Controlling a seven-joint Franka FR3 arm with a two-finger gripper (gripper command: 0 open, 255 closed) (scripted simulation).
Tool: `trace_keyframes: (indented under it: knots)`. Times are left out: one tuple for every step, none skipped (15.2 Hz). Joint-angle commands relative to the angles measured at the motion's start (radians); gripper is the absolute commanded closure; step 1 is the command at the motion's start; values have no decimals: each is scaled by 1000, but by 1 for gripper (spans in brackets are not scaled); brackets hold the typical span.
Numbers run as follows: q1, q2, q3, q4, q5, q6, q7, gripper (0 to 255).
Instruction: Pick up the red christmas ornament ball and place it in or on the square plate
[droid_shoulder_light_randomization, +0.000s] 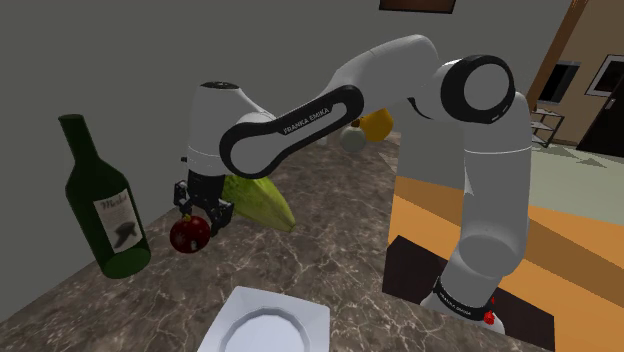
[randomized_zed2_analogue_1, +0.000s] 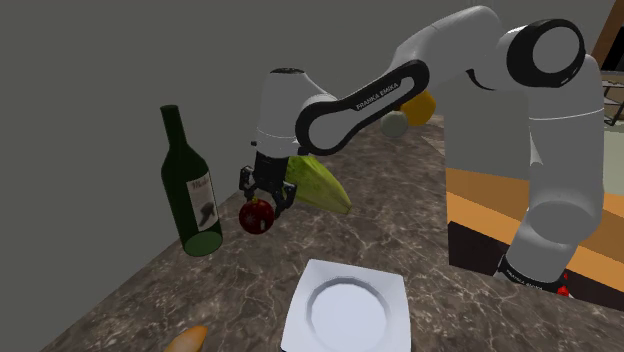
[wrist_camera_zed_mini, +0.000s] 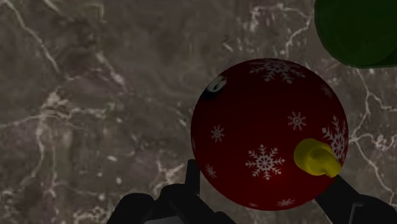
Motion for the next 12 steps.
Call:
trace_keyframes:
  knots:
    - [0, 0, 0, 0, 0, 0, 0, 255]
    - [0, 0, 0, 0, 0, 0, 0, 255]
    - [0, 0, 0, 0, 0, 0, 0, 255]
    - [0, 0, 0, 0, 0, 0, 0, 255]
    - [1, 1, 0, 1, -1, 0, 1, 255]
    - [1, 1, 0, 1, -1, 0, 0, 255]
    - [1, 2, -1, 1, -1, 0, 1, 255]
    - [2, 2, -1, 1, -2, 1, 2, 255]
    - [0, 0, 0, 0, 0, 0, 0, 255]
    - [-2, -6, 3, 7, 5, -11, -3, 255]
    - [-4, -11, 6, 14, 10, -22, -6, 255]
    - [-6, -16, 8, 21, 15, -34, -8, 255]
